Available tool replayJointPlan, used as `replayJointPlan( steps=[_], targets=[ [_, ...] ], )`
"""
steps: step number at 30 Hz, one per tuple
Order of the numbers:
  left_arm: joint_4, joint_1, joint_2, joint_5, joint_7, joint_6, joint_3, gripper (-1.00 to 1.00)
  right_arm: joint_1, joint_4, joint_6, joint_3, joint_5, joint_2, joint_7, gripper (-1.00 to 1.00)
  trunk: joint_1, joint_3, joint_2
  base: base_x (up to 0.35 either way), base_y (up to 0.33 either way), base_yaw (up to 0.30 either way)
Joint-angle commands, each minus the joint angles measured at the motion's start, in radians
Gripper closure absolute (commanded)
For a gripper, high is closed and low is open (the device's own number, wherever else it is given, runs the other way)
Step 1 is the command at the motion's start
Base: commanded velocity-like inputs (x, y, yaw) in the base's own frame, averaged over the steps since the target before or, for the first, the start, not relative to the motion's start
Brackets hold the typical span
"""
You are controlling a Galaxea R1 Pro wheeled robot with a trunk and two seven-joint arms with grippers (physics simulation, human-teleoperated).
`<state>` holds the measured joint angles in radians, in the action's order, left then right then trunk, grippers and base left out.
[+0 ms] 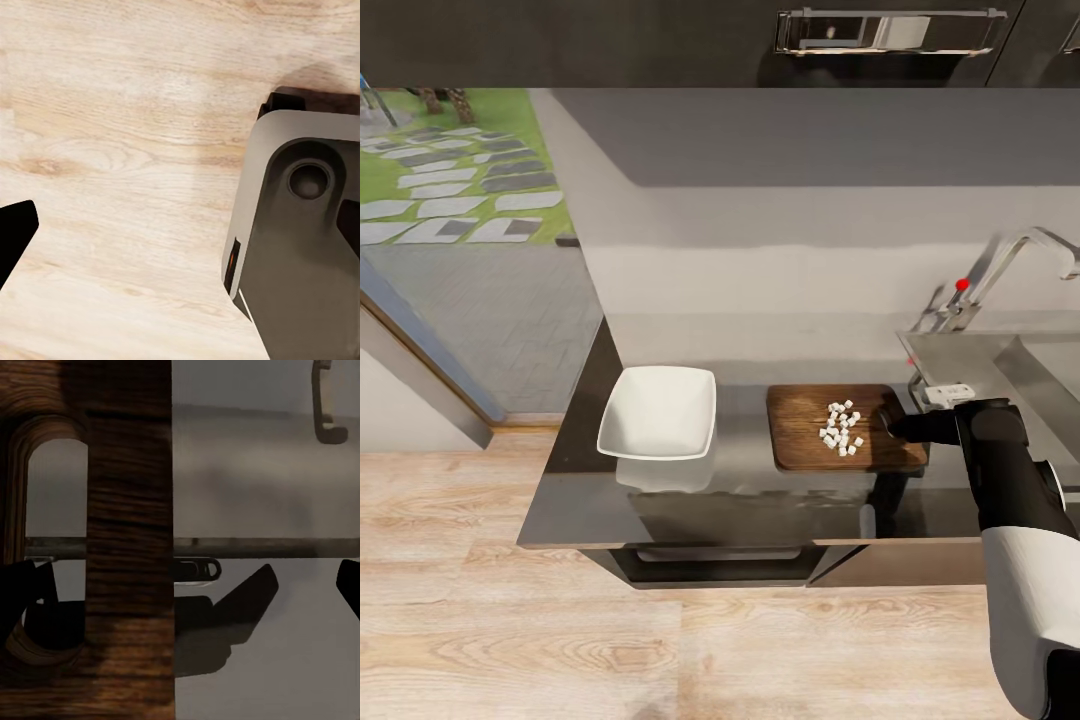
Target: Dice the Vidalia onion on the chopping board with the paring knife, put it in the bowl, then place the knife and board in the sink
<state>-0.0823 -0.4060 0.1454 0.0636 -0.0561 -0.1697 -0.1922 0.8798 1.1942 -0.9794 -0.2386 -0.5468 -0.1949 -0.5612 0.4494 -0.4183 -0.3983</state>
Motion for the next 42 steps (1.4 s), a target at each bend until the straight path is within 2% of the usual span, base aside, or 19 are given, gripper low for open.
replayJointPlan(
  steps=[1,2,3,11,20,42],
  targets=[
    [-0.005,-0.002,0.0,0.007,-0.004,-0.008,-0.006,-1.0,0.001,0.001,-0.004,-0.001,-0.005,0.0,-0.011,-1.0,0.001,-0.002,-0.002,0.0,0.0,0.0],
    [-0.005,-0.002,0.0,0.007,-0.004,-0.008,-0.006,-1.0,0.001,0.001,-0.004,-0.001,-0.005,0.0,-0.011,-1.0,0.001,-0.002,-0.002,0.0,0.0,0.0],
    [-0.005,-0.002,0.0,0.007,-0.004,-0.008,-0.006,-1.0,0.001,0.001,-0.004,-0.001,-0.005,0.0,-0.011,1.0,0.001,-0.002,-0.002,0.0,0.0,0.0],
    [-0.005,-0.002,-0.012,0.007,-0.004,-0.008,-0.006,-1.0,0.001,0.001,-0.004,-0.001,-0.005,0.0,-0.009,1.0,0.001,-0.002,-0.002,0.0,0.0,0.0],
    [-0.005,-0.002,-0.013,0.007,-0.004,-0.008,-0.006,-1.0,0.001,0.001,-0.004,-0.001,-0.005,0.0,-0.008,1.0,0.001,0.0,-0.002,0.0,0.0,0.0],
    [-0.005,-0.002,-0.013,0.007,-0.004,-0.008,-0.006,-1.0,0.001,0.001,-0.005,-0.001,-0.007,0.001,-0.008,1.0,0.001,0.033,-0.002,0.0,0.0,0.0]
  ],
)
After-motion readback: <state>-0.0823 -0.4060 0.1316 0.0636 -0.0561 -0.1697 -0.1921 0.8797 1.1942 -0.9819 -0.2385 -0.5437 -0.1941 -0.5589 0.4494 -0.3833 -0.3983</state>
